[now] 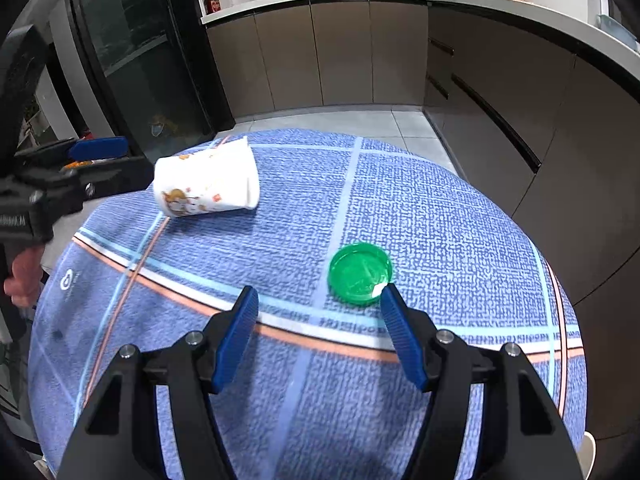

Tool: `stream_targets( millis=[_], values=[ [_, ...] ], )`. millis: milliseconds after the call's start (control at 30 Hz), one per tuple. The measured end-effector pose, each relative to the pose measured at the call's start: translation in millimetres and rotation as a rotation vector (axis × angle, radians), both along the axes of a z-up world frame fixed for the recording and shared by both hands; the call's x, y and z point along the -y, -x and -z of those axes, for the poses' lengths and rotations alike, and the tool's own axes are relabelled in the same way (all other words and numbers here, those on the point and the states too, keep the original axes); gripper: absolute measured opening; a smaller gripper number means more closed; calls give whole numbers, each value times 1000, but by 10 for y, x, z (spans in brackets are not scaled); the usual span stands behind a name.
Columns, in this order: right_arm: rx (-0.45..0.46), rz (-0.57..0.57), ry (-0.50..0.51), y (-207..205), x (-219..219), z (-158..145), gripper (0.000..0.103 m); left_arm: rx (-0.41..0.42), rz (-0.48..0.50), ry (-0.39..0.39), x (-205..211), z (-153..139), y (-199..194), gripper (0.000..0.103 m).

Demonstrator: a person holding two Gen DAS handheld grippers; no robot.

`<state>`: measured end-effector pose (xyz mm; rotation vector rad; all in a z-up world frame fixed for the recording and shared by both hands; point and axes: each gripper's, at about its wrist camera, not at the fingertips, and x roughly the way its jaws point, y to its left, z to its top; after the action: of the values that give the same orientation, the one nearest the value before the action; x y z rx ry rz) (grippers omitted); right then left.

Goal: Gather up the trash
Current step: 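Grasp the cat-print paper cup with the left tool while the right tool grasps the green lid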

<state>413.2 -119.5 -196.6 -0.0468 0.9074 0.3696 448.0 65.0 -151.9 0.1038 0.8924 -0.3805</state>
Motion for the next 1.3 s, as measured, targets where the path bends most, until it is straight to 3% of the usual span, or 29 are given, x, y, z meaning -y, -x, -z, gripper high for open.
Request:
stream_targets(
  millis=[100, 333, 567, 700, 767, 1000, 1167, 1300],
  values=[
    [0, 2, 0, -46, 23, 35, 64, -55, 34, 12, 53, 84, -196, 95],
    [10, -1, -5, -153, 63, 58, 64, -177, -17, 93, -10, 287, -555, 95],
    [20, -13, 12, -169, 57, 89, 59, -242, -32, 127, -63, 456, -634, 92],
    [33, -18, 43, -108, 45, 97, 40, -253, -58, 169, -121, 470, -594, 71],
    [34, -21, 51, -84, 47, 95, 35, -243, -62, 164, -136, 439, -557, 67],
    [26, -26, 45, -1, 47, 90, 35, -194, -28, 110, -58, 311, -332, 40],
    [24, -15, 31, 14, 23, 92, 37, -170, -14, 53, 53, 255, -200, 40],
    [15, -2, 12, -31, 39, 78, 42, -173, -16, 51, 103, 255, -172, 40]
  ],
)
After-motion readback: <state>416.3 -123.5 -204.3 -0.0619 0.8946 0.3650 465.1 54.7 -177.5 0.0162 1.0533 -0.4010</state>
